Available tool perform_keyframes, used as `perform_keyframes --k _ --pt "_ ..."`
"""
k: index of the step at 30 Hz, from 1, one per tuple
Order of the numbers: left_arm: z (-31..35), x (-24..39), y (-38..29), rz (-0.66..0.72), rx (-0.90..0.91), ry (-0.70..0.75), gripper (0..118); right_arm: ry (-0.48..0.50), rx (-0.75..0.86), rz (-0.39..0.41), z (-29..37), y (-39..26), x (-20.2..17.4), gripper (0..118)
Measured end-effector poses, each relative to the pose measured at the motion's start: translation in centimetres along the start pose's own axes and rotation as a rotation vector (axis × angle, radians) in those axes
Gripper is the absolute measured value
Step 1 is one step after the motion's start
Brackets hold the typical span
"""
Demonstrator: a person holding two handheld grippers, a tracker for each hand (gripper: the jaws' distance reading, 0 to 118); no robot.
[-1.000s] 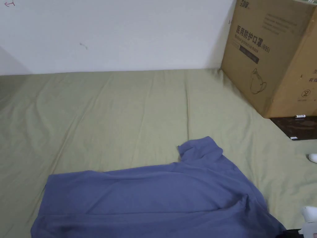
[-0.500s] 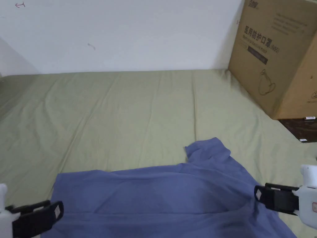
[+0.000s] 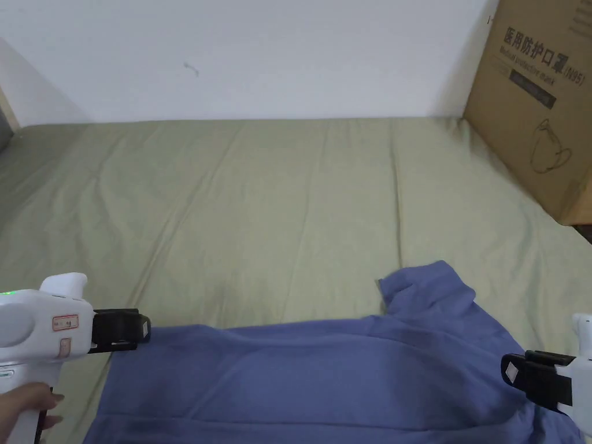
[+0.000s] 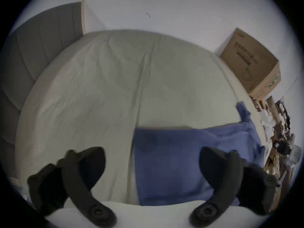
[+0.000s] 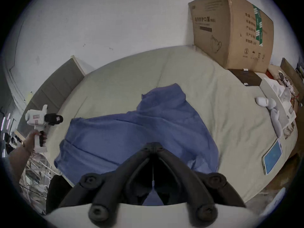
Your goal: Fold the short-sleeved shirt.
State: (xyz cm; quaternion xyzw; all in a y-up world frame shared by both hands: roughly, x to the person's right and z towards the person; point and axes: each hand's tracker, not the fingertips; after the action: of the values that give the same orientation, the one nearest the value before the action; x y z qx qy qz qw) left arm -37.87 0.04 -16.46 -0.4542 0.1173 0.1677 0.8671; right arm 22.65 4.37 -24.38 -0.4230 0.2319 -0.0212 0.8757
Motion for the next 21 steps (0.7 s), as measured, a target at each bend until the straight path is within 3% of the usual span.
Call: perform_keyframes --k 6,7,8,9,10,11,14,15,16,17,18,19,21 --pt "-6.3 0.5 0.1 -0.106 -0.131 0.023 114 -0.03 -0.083 -0.09 -2.2 -0.3 1.9 0" --pt "-6.2 1.1 0.1 -0.116 -0.131 0.014 108 -0.032 -0.09 -0.091 -2.5 -0.2 2.1 0" --pt "-5.5 1.9 -0.1 -0.157 -0.099 0.001 94 -0.036 -0.093 -0.086 -2.9 0.1 2.3 0" --pt "-4.5 2.6 -0.3 -0.21 -0.043 0.012 72 -0.042 -0.094 -0.076 -3.3 0.5 2.4 0" --pt "-3.7 3.2 -0.5 -0.255 -0.011 0.057 39 -0.047 -0.09 -0.066 -3.8 1.1 2.5 0" --pt "-3.1 3.3 -0.5 -0.248 -0.003 -0.009 2 -0.045 -0.085 -0.059 -4.3 1.9 2.5 0" --pt "-0.9 3.5 -0.6 -0.23 0.022 -0.027 2 -0.025 -0.068 -0.047 -6.6 5.2 2.4 0" --pt "-0.2 3.5 -0.6 -0.222 0.03 -0.037 2 -0.018 -0.059 -0.048 -7.8 6.5 2.5 5" --pt "0.3 3.1 -0.4 -0.209 0.041 -0.049 2 -0.017 -0.059 -0.046 -9.1 7.9 2.6 25" --pt "0.9 2.9 -0.4 -0.191 0.051 -0.062 2 -0.026 -0.068 -0.044 -11.1 9.3 3.6 74" --pt "1.4 2.6 -0.3 -0.172 0.05 -0.074 2 -0.052 -0.093 -0.05 -13.0 10.7 3.9 110" --pt "1.8 2.5 -0.3 -0.153 0.052 -0.08 2 -0.077 -0.156 -0.061 -14.9 11.6 4.4 117" --pt "2.4 2.0 -0.3 -0.11 0.06 -0.092 2 -0.126 -0.161 -0.075 -17.8 14.0 5.8 115"
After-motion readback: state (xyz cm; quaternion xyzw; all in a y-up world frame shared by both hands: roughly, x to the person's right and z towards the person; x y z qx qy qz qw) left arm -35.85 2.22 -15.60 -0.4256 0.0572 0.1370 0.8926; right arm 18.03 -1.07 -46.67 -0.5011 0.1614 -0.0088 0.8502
